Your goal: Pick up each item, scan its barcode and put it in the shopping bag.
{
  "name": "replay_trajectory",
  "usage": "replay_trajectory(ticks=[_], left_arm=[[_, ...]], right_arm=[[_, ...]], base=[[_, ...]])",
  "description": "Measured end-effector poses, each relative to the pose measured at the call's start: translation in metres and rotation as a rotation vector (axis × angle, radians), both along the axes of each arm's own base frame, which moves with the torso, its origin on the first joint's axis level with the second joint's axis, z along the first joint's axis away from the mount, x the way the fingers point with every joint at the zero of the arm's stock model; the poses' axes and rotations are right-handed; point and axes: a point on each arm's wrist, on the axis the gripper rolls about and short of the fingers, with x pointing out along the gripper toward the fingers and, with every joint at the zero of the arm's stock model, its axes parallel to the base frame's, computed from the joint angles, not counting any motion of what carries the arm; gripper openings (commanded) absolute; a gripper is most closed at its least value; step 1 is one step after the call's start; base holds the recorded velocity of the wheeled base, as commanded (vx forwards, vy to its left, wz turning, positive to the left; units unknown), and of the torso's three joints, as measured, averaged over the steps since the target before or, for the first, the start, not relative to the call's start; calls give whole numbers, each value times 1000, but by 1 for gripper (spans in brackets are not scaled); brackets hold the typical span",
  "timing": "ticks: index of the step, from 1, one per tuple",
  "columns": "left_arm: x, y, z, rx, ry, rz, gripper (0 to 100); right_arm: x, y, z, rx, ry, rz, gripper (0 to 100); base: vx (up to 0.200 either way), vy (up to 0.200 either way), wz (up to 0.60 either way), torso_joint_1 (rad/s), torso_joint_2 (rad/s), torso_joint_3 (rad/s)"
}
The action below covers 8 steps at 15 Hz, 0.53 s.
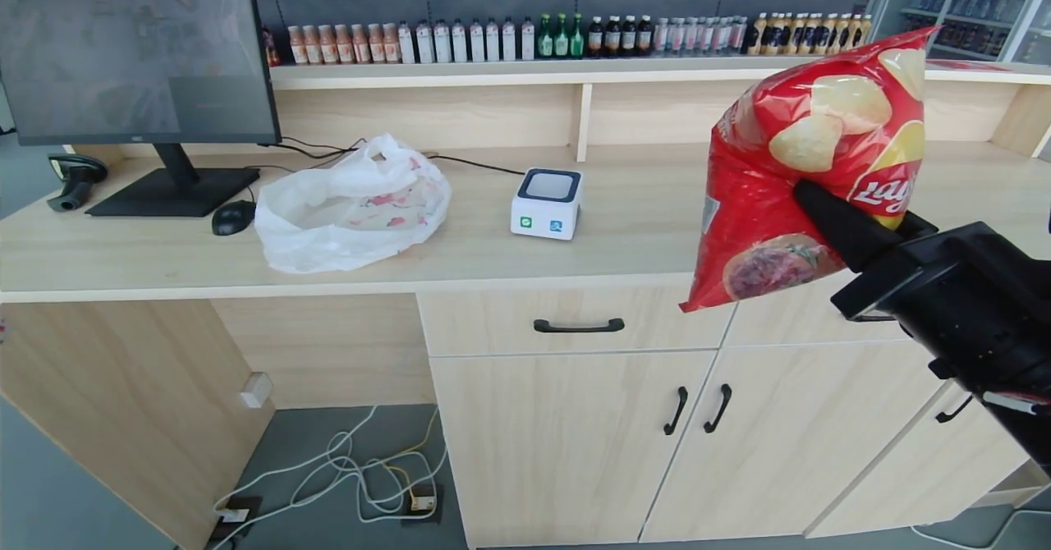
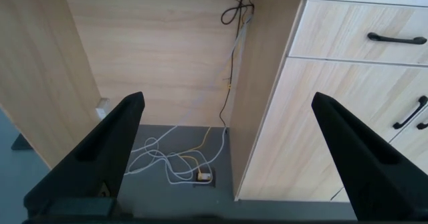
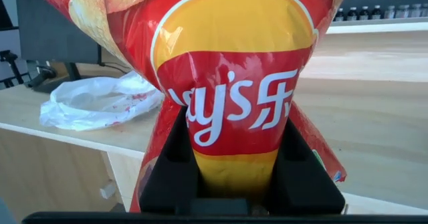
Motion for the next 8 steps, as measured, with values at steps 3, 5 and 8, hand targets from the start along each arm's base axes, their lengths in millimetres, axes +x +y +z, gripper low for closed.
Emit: replay_trajectory(ticks=[3, 5, 8], left_arm=[[0, 0, 0, 0, 0, 0, 100], [0, 0, 0, -1, 0, 0, 100], [0, 0, 0, -1, -1, 0, 100]], right_arm=[[2, 1, 0, 0, -2, 1, 0], [3, 2, 1, 1, -6, 4, 0], [9, 5, 3, 5, -14, 6, 0]], base=[[0, 200, 0, -1, 4, 4], [0, 200, 0, 5, 7, 5], [0, 133, 0, 2, 3, 2]])
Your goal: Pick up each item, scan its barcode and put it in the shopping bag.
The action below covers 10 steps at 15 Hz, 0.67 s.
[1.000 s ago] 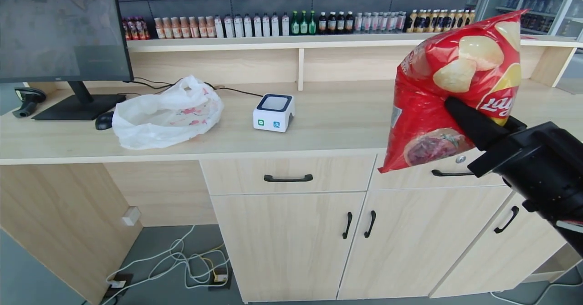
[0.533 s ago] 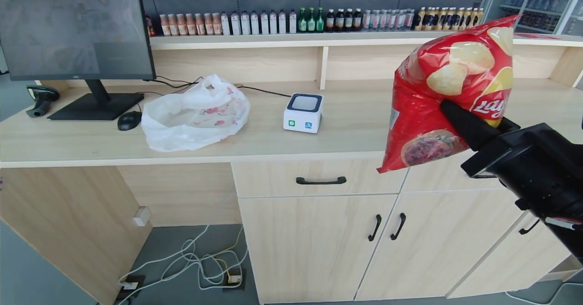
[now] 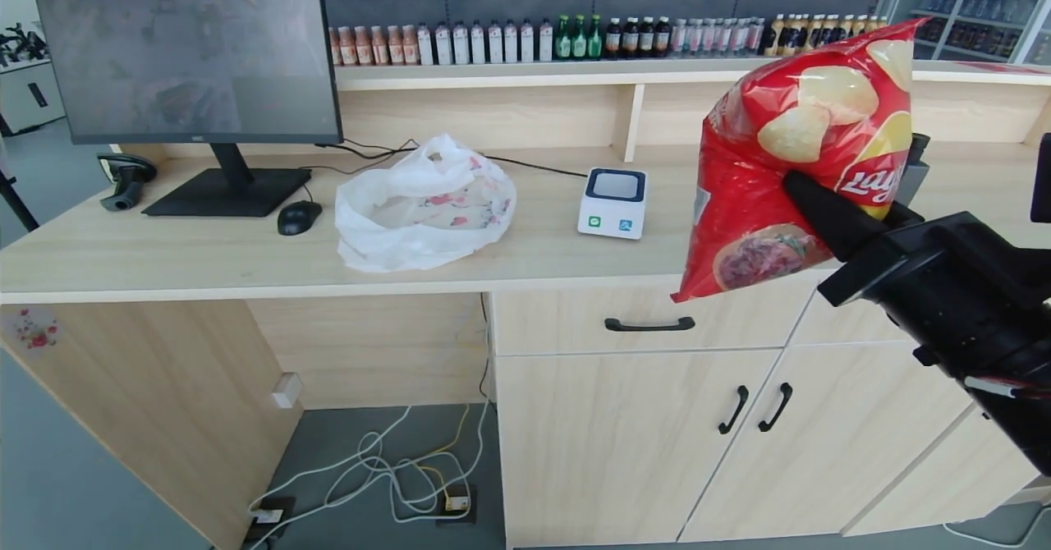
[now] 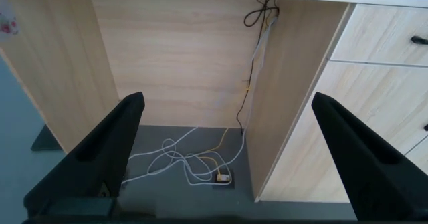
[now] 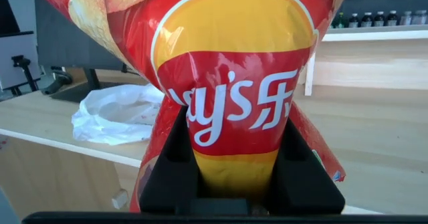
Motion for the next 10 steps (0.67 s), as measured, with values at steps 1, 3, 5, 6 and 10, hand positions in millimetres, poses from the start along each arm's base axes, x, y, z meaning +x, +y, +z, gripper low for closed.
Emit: replay_trajectory(ticks=[1, 3, 5, 6, 10], left_arm=[[0, 0, 0, 1, -1, 0, 100], [0, 0, 0, 1, -1, 0, 100], [0, 0, 0, 1, 0, 1, 100], [0, 0, 0, 1, 0, 0, 100], [0, 0, 0, 0, 0, 0, 100]], right_arm=[[1, 1, 0, 0, -1, 1, 0], [4, 3, 0, -1, -1, 5, 0], [6, 3, 0, 1, -2, 0, 0], [7, 5, 1, 3, -8, 5, 0], [10, 6, 3, 7, -16, 5, 0]], base=[[0, 0, 0, 0, 0, 0], [0, 0, 0, 0, 0, 0], [0, 0, 0, 0, 0, 0], [200, 0, 0, -2, -7, 2], [200, 0, 0, -9, -3, 5]])
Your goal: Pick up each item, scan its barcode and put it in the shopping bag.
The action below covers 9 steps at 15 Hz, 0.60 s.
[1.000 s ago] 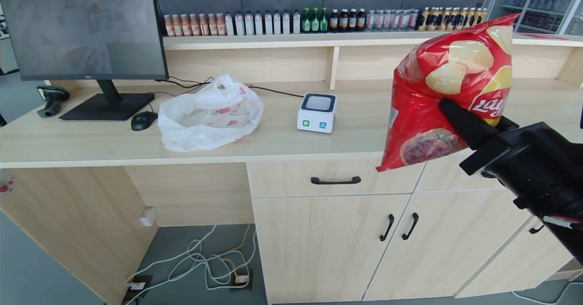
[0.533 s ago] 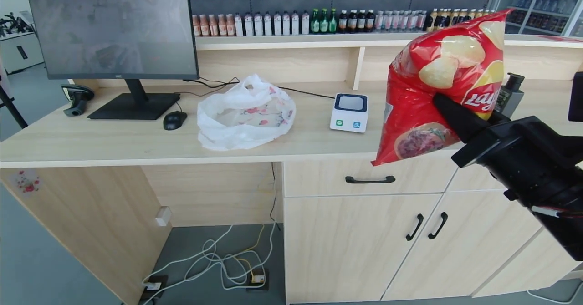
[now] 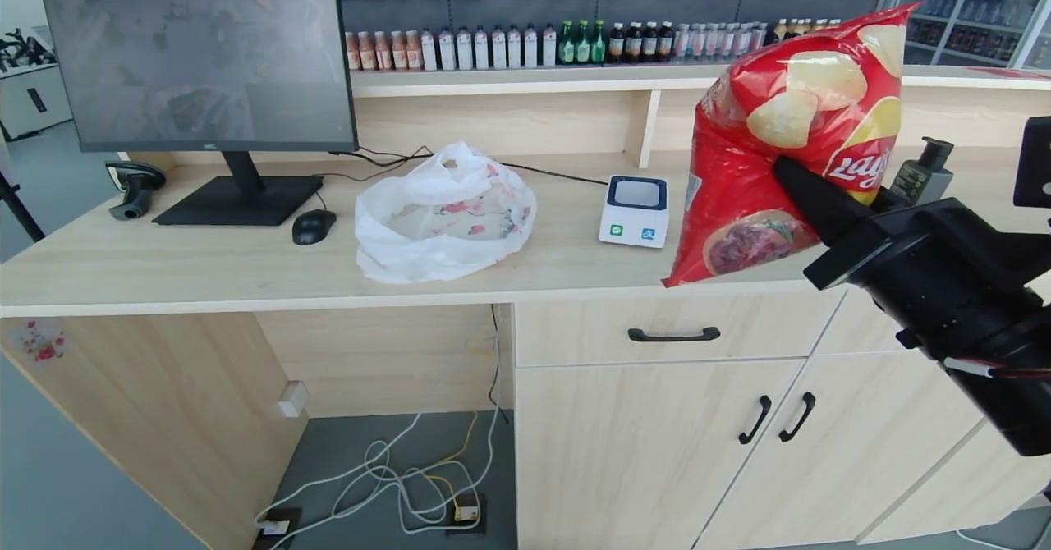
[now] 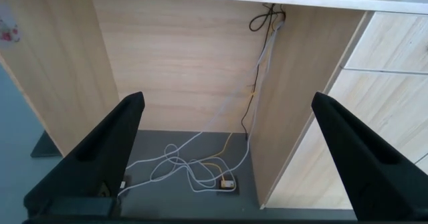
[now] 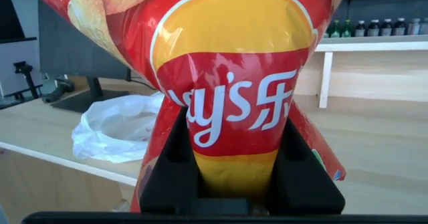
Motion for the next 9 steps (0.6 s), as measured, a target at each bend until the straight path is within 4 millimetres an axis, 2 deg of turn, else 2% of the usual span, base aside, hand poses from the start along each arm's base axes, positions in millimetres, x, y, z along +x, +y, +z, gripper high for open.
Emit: replay_trajectory(ticks=[1, 6, 9], left_arm=[[0, 0, 0, 0, 0, -1, 100], [0, 0, 0, 0, 1, 0, 100], [0, 0, 0, 0, 1, -1, 100]], right_arm=[[1, 1, 0, -2, 4, 1, 0], [8, 4, 5, 15, -19, 4, 0], [12, 7, 6, 19, -24, 4, 0]], base=[[200, 0, 0, 22, 7, 2], [0, 0, 0, 0, 0, 0], [0, 0, 600, -10, -2, 7]])
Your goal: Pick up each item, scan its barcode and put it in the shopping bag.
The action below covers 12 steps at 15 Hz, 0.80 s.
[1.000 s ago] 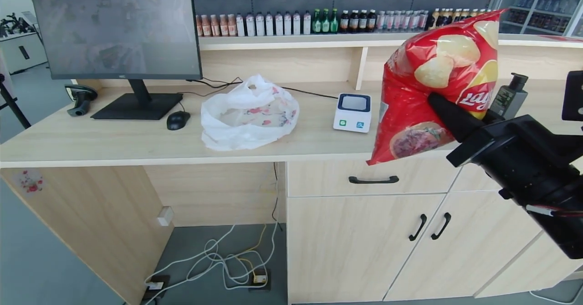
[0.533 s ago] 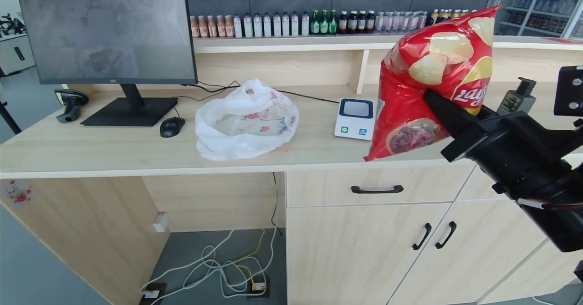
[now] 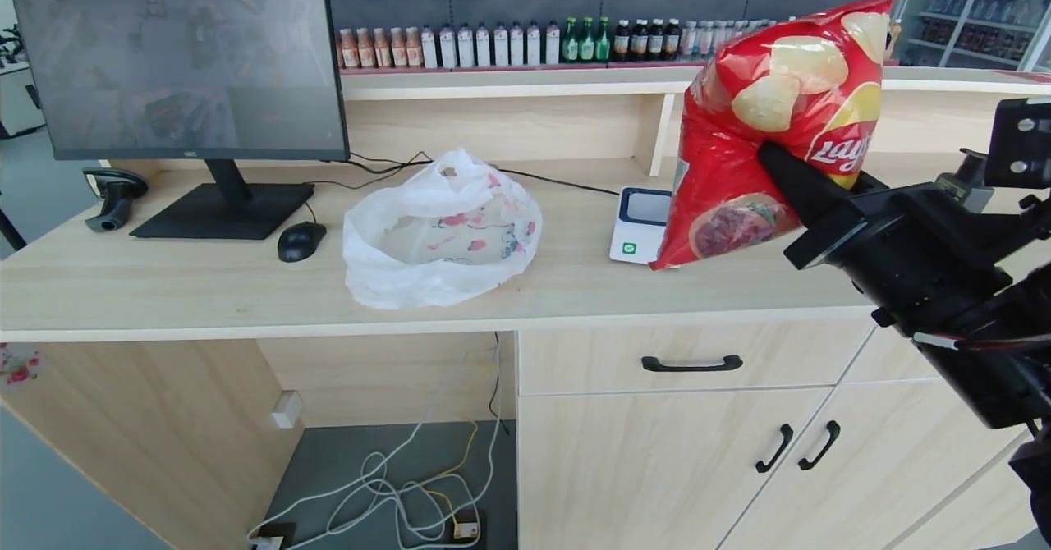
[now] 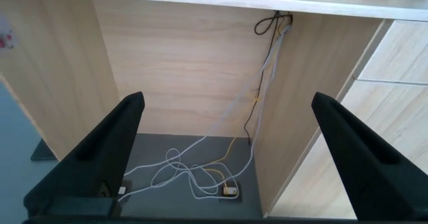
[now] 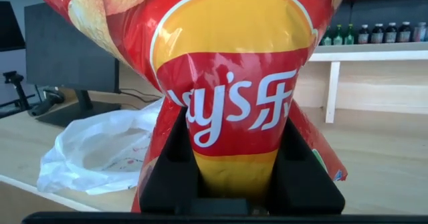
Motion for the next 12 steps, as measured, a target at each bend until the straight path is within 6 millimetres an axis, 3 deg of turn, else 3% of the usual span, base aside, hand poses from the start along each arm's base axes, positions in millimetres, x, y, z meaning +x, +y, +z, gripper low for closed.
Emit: replay_trajectory(ticks=[4, 12], left_arm=[[0, 0, 0, 0, -1, 0, 100], [0, 0, 0, 0, -2, 1, 100]], right_arm=[[11, 6, 9, 32, -20, 5, 0], [59, 34, 20, 167, 127, 98, 0]], base=[[0, 0, 600, 5, 5, 2], [0, 0, 0, 0, 0, 0]])
